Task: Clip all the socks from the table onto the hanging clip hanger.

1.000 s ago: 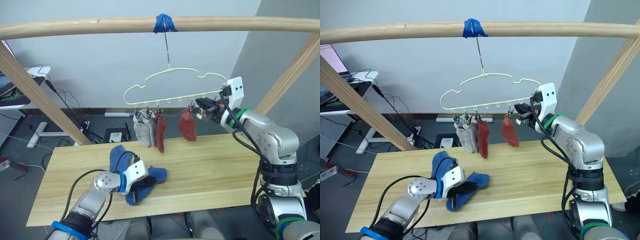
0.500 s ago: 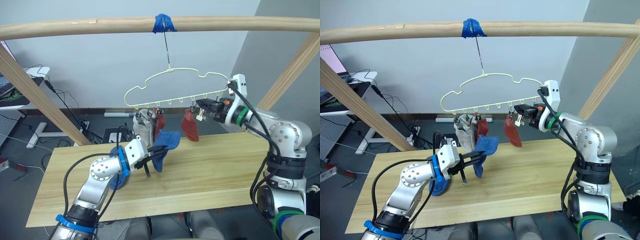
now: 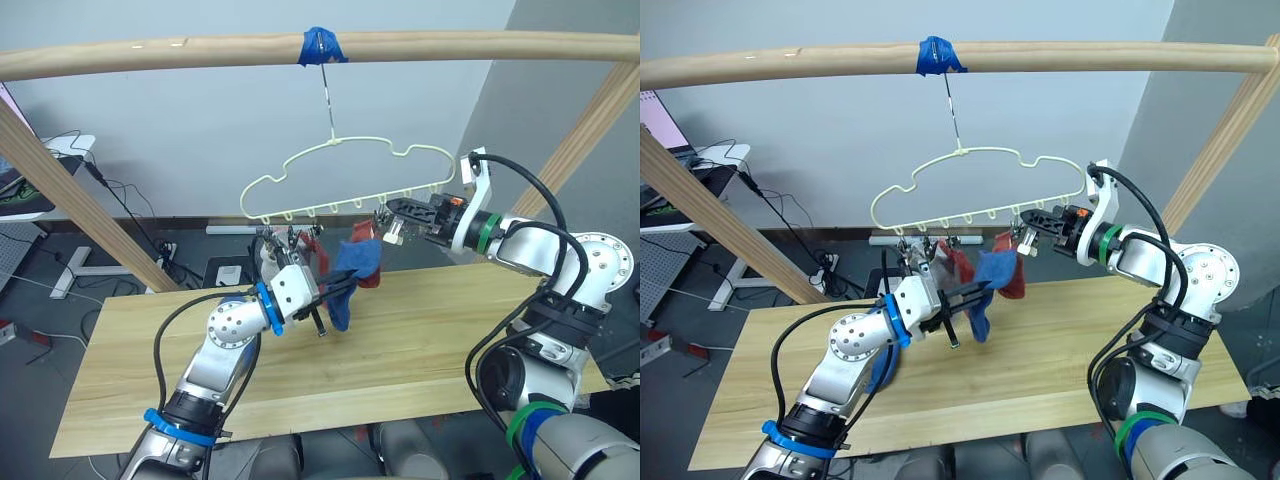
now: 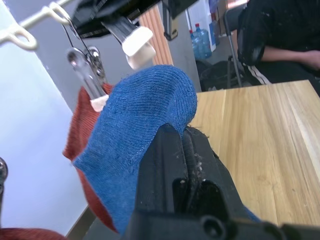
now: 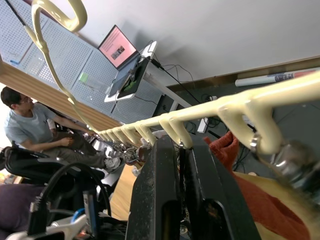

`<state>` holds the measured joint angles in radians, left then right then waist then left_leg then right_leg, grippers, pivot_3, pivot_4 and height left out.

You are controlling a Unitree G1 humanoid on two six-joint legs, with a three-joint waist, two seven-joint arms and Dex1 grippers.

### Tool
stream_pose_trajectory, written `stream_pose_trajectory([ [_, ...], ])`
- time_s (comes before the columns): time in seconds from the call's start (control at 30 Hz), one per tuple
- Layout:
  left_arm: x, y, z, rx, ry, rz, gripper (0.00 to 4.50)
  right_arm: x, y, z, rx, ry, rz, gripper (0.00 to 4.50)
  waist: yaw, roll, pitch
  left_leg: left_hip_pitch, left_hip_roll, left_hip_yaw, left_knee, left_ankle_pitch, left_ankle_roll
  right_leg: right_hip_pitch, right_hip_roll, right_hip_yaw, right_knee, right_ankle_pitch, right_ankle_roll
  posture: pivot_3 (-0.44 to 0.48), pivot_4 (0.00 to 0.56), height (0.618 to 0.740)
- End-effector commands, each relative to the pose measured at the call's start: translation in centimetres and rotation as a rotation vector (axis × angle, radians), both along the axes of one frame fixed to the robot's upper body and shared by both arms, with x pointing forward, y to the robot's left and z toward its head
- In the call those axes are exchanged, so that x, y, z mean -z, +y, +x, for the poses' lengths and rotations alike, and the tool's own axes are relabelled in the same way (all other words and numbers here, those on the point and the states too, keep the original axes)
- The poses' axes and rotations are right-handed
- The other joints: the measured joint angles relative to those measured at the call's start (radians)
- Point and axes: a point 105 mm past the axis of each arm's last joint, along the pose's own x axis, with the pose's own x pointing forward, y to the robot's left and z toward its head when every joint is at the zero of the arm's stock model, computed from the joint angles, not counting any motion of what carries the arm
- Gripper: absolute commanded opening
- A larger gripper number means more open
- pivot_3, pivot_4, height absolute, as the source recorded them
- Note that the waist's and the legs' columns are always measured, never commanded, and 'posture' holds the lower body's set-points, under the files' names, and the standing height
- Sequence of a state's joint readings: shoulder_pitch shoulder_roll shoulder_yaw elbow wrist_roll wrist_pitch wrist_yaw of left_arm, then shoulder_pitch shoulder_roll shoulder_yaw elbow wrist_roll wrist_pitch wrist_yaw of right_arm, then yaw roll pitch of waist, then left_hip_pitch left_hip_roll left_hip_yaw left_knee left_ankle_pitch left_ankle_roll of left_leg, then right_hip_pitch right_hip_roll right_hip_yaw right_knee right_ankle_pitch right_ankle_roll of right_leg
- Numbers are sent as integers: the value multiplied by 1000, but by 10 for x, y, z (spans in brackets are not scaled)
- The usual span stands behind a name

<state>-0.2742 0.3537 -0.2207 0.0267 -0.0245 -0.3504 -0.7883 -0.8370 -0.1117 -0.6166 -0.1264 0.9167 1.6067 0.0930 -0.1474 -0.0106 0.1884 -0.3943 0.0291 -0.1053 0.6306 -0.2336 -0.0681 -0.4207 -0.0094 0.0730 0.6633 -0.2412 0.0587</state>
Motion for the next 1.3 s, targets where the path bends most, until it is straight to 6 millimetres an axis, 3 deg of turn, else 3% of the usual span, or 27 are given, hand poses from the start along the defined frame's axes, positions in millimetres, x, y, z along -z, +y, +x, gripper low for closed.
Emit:
stream_pose_trajectory([
  [0.03,-8,-5,-1,18,-38,-20,11,-17,1,-3,-1,-58,37,0,-2,0,0,0,0,0,0,0,0,0,0,0,0,0,0,-175,171,740],
  [0.8,-22,-8,5,-1,-117,-73,11,-14,7,-5,-2,-39,27,0,-18,2,1,0,0,0,-1,0,0,0,0,0,-1,-2,2,-173,175,740],
  [1.3,-25,-6,1,5,-133,-98,11,-16,-2,1,25,-25,24,0,-18,3,2,-1,0,0,-1,0,0,-1,0,0,-2,-2,2,-173,176,740],
])
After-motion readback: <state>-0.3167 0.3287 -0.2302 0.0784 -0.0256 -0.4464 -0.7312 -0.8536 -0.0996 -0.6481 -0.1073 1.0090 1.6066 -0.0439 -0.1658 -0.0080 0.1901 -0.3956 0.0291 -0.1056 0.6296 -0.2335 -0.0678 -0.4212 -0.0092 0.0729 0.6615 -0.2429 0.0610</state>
